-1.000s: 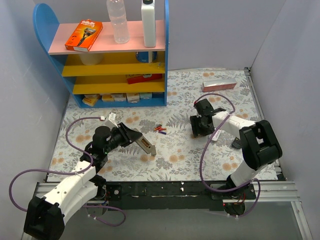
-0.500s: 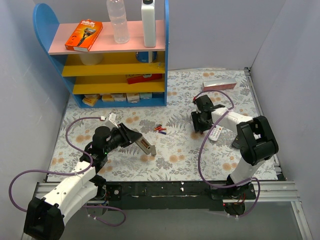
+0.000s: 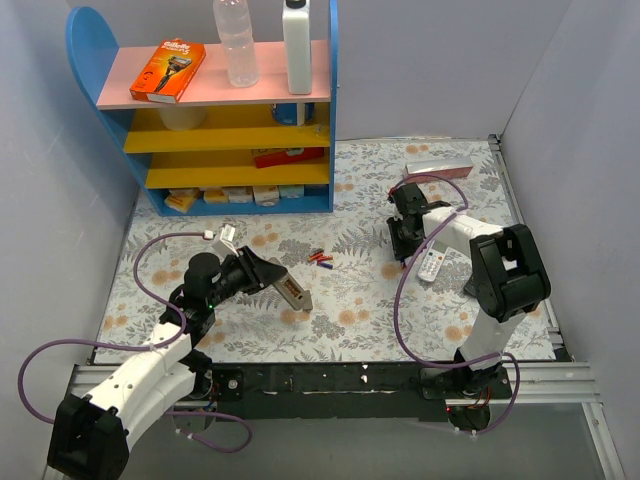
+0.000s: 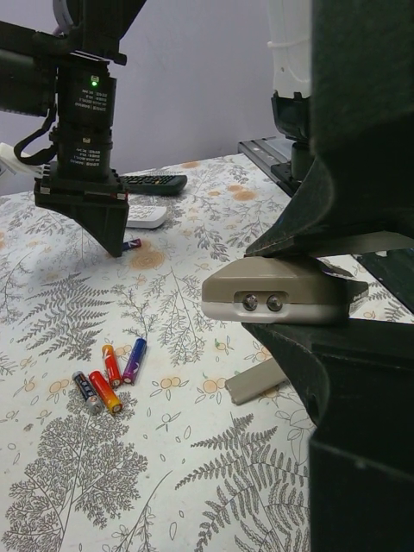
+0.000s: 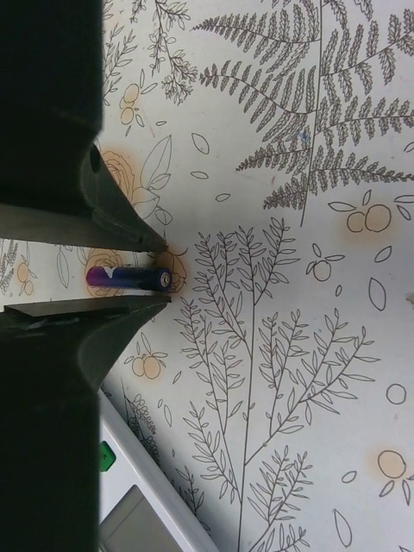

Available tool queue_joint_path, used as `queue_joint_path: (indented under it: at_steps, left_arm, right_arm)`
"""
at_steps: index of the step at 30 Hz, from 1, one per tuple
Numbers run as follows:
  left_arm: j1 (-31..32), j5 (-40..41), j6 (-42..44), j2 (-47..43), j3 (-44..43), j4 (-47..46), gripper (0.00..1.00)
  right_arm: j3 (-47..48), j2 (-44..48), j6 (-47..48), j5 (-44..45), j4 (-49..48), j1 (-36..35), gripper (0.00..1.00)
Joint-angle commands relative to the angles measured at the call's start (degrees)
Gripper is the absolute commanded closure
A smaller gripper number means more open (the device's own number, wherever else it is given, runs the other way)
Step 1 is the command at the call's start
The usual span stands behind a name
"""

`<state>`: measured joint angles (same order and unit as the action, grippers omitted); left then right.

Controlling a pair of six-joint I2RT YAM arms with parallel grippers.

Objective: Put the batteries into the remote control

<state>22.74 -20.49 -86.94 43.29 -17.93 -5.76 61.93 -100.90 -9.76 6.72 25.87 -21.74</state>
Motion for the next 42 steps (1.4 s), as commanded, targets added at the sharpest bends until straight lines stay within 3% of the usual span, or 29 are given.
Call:
queue_joint_path:
  at_steps: [1, 4, 8, 12, 22, 29, 35, 42]
  left_arm:
    - [0.1, -2.3, 1.1, -0.6, 0.6, -2.6, 1.0]
    - [0.1, -2.9, 1.2, -0.4, 0.7, -3.1, 1.0]
    - [0.1, -4.2, 1.1, 0.2, 1.2, -5.5, 1.0]
    - [0.1, -5.7, 0.6, 1.3, 2.2, -9.3, 1.0]
    - [0.1, -9.7, -0.3, 7.6, 2.7, -23.1, 1.0]
    - [0.1, -11.1, -1.3, 12.6, 0.4, -30.4, 1.0]
    - [0.2, -11.7, -1.8, 16.0, -3.8, -31.3, 1.0]
    - [4.0, -10.7, 0.5, 19.7, -9.9, -25.8, 1.0]
  right_arm:
    - [0.2, -3.1, 0.7, -0.7, 3.9, 0.4, 0.69]
    - [0.7, -3.2, 0.9, -0.7, 4.5, 0.3, 0.75]
    - [0.9, -2.4, 1.4, -0.5, 5.2, 0.3, 0.93]
    - [0.6, 1.5, 3.0, -2.8, 5.4, 0.2, 0.98]
    - [0.2, 19.6, 4.1, -9.4, 3.1, -4.4, 0.99]
    - [-0.2, 30.7, 2.3, -9.4, -5.8, -16.6, 0.99]
    - [0.9, 33.5, 2.6, -11.4, -13.2, -23.6, 0.99]
    - [3.0, 32.3, 0.4, -18.9, -16.2, -25.5, 0.99]
